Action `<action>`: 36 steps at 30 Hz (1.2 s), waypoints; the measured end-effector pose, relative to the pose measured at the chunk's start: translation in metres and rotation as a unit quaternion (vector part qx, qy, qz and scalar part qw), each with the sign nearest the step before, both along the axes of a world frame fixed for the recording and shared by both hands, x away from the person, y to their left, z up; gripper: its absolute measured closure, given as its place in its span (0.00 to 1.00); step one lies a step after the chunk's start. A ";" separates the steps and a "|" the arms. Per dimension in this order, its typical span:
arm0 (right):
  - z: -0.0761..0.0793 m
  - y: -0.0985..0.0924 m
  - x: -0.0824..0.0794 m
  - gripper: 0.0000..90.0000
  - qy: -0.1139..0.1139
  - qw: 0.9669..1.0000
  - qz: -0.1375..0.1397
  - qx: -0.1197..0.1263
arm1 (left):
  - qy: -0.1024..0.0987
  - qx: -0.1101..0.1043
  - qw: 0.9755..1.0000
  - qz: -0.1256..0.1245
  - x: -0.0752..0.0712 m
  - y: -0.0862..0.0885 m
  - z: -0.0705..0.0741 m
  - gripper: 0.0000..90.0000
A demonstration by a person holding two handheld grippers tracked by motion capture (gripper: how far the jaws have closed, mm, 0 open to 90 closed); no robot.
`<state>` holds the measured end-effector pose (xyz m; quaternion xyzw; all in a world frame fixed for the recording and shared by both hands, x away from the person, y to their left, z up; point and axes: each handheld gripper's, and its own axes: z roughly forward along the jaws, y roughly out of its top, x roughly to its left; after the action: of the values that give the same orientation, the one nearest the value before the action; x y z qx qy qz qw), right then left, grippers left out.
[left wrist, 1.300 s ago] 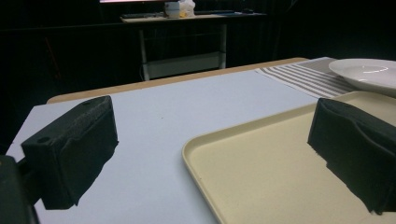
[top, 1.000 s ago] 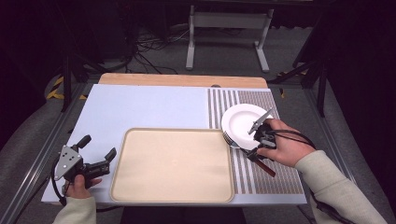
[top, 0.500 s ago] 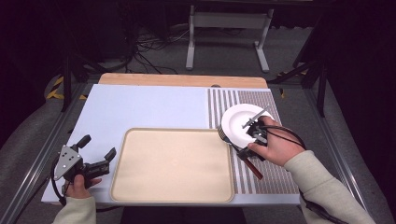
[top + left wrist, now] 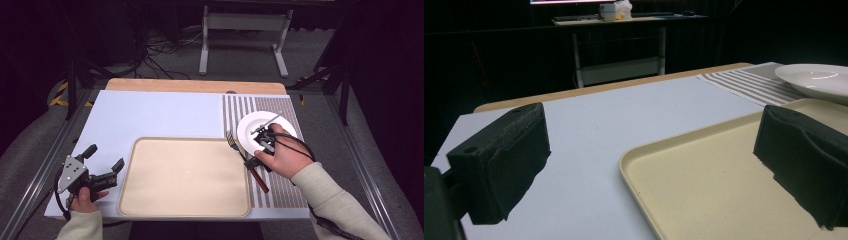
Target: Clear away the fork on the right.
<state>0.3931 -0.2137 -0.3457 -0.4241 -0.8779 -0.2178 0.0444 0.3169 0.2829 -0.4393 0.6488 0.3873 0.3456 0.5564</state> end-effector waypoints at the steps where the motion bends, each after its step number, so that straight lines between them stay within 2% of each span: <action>1: 0.000 0.002 0.000 0.86 0.004 1.000 -0.001 0.001 | 0.000 0.000 1.000 0.000 0.000 0.000 0.000 0.02; 7: -0.003 0.013 0.001 0.86 0.012 1.000 -0.008 0.001 | 0.000 0.000 1.000 0.000 0.000 0.000 0.000 0.02; 14: -0.008 0.027 0.005 0.86 0.014 0.999 -0.031 0.000 | -0.002 -0.001 1.000 0.000 -0.001 0.001 0.001 0.02; 23: -0.017 0.041 0.007 0.86 0.034 0.998 -0.048 -0.006 | -0.003 -0.002 1.000 0.000 -0.001 0.000 0.001 0.02; 36: -0.027 0.057 0.009 0.86 0.059 0.997 -0.053 -0.015 | -0.003 -0.003 1.000 -0.002 -0.001 0.000 0.001 0.02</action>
<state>0.4025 -0.1572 -0.3731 -0.4823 -0.8536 -0.1810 0.0778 0.3160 0.2830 -0.4382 0.6468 0.3858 0.3453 0.5599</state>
